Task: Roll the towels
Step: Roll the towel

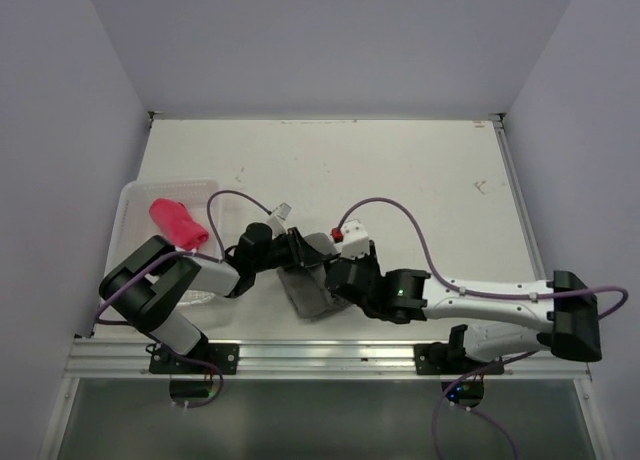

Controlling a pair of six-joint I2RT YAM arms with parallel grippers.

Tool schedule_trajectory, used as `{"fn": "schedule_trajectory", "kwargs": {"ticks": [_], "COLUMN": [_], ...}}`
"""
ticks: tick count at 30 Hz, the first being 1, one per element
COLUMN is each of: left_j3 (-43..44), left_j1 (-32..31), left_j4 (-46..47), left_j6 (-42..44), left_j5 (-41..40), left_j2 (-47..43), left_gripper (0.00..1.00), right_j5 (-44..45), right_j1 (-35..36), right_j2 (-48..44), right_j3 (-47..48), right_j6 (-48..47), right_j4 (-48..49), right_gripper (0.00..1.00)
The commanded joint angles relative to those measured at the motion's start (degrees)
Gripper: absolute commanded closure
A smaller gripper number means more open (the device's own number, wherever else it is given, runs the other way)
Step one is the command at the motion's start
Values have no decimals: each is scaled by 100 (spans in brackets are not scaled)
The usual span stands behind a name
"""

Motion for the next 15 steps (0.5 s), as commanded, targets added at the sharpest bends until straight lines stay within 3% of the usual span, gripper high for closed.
{"fn": "schedule_trajectory", "kwargs": {"ticks": [1, 5, 15], "left_j3": [-275, -284, -398], "left_j1": [39, 48, 39], "left_j4": [-1225, -1252, -1226], "left_j6": [557, 574, 592], "left_j5": [-603, -576, -567], "left_j2": [159, 124, 115], "left_gripper": [71, 71, 71], "right_j5": [-1198, -2769, -3872], "right_j1": [-732, -1499, -1931], "right_j2": [-759, -1253, -727], "right_j3": [-528, -1284, -2182], "right_j6": [96, 491, 1080], "right_j4": [886, 1582, 2770], "right_gripper": [35, 27, 21]}}
